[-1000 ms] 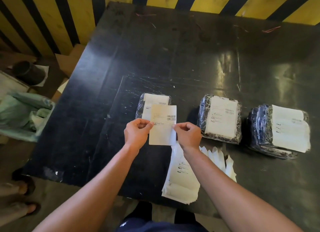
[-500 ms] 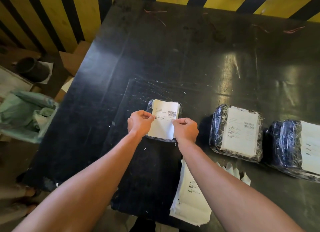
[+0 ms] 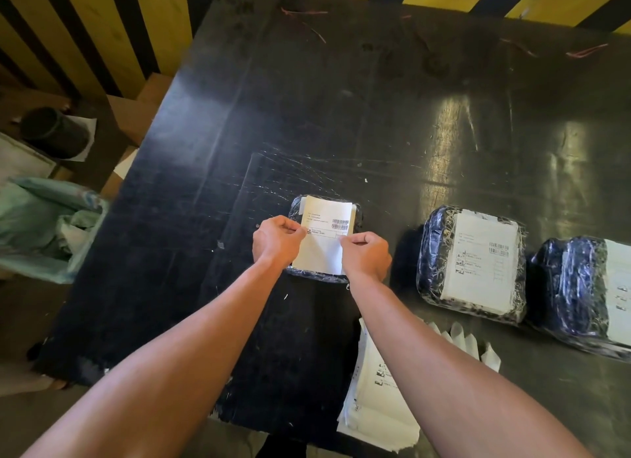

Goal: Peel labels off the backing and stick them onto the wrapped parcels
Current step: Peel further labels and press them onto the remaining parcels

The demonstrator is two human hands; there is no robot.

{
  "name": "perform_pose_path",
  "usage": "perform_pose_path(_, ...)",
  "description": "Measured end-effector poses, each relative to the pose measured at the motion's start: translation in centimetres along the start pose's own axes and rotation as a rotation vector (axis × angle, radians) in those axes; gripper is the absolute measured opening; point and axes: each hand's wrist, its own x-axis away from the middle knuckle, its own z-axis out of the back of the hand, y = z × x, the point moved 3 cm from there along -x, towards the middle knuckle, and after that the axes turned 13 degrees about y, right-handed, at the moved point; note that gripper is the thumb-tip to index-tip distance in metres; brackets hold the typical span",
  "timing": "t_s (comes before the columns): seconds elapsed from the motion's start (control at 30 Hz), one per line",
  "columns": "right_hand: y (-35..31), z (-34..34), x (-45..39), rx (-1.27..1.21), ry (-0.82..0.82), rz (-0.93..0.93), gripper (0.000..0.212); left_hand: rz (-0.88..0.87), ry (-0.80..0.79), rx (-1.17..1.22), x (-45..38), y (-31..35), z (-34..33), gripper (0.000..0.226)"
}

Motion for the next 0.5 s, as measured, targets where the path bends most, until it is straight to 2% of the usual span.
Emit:
perform_pose_path(0.27, -0.5, -0.2, 0.0, 0.052, 0.000, 0.001, 0.006, -0.057, 0.042, -0.074, -0.2, 0.2, -0.1, 0.018)
perform_pose_path(0.4, -0.6, 0.5, -0.2, 0.029, 0.033, -0.056, 0.033, -0.072, 0.097, -0.110, -0.2, 0.2, 0.7, 0.044)
perform_pose_path(0.47, -0.3, 1.1, -0.2, 0.086, 0.050, 0.022, 0.037, -0.244, 0.104, -0.144, -0.3, -0.1, 1.0, 0.036)
perform_pose_path(0.5, -0.1, 1.4, 0.0, 0.119, 0.060, 0.153, 0.032, -0.394, 0.101, -0.168, -0.1, -0.2, 1.2, 0.028)
